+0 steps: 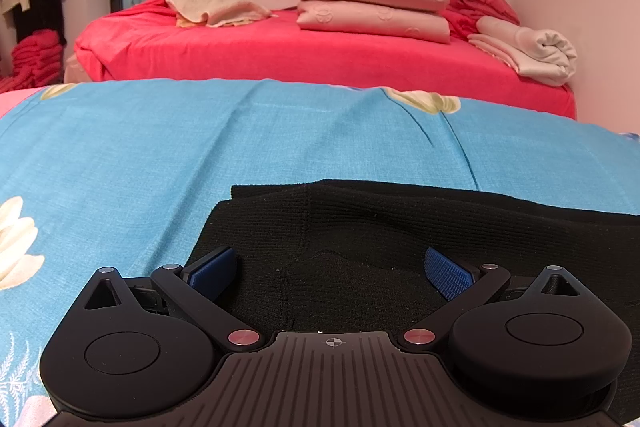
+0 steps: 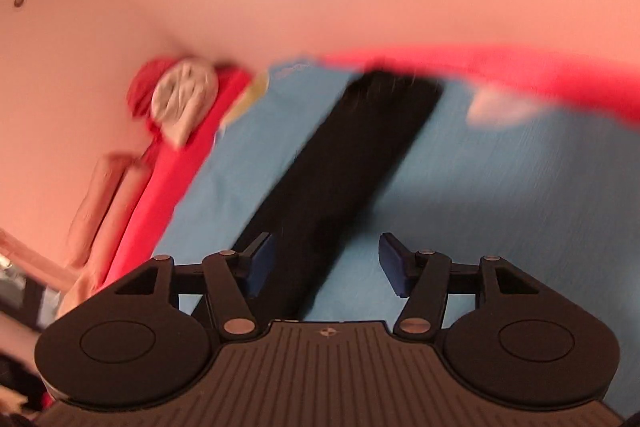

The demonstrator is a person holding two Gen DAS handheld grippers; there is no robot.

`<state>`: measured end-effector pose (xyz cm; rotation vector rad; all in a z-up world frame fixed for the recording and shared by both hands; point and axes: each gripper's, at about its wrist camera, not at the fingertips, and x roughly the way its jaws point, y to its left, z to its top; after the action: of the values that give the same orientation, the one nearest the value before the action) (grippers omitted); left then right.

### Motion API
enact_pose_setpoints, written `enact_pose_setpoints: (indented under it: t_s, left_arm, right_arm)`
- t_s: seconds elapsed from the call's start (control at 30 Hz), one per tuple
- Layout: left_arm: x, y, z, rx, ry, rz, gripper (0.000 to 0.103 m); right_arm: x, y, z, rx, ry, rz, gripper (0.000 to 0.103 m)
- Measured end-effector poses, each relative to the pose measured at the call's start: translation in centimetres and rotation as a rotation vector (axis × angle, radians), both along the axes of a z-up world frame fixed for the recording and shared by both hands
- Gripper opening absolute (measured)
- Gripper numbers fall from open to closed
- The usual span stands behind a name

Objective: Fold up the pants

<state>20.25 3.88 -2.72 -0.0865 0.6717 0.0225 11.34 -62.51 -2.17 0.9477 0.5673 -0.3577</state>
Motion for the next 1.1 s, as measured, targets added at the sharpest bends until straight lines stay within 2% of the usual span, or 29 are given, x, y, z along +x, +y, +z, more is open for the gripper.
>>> enact_pose_setpoints:
  t_s: [0.03, 0.1, 0.27, 0.57, 1.0, 1.03, 1.07, 1.1]
  left_arm:
    - [0.0, 0.0, 0.0, 0.001, 0.000, 0.000, 0.103]
    - [0.0, 0.0, 0.0, 0.004, 0.000, 0.002, 0.103]
    - [0.0, -0.3, -0.1, 0.030, 0.000, 0.015, 0.103]
    - [0.0, -0.4, -0.1, 0.041, 0.000, 0.019, 0.103]
    - [0.0, -0.5, -0.1, 0.043, 0.000, 0.021, 0.103]
    - [0.0, -0.5, -0.1, 0.043, 0.000, 0.021, 0.103]
    - [0.0, -0.5, -0.1, 0.043, 0.000, 0.020, 0.103]
    - [0.0, -0.5, -0.1, 0.043, 0.000, 0.020, 0.103]
  right_arm:
    - [0.6, 0.5, -0.5, 0.008, 0.017, 0.005, 0.066]
    - [1.4, 0.4, -0.7, -0.033, -0.015, -0.006, 0.074]
    - [4.0, 0.1, -1.3, -0.075, -0.027, 0.002, 0.077]
    - [3.9, 0.4, 0.0, -0.136, -0.037, 0.035, 0.086]
    - [5.4, 1.3, 0.4, -0.274, 0.000, 0.079, 0.087]
    - [5.6, 1.3, 0.4, -0.285, 0.001, 0.084, 0.087]
    - [5.7, 1.4, 0.3, -0.301, 0.004, 0.087, 0.082]
    - [5.9, 1.6, 0.3, -0.329, 0.013, 0.081, 0.061]
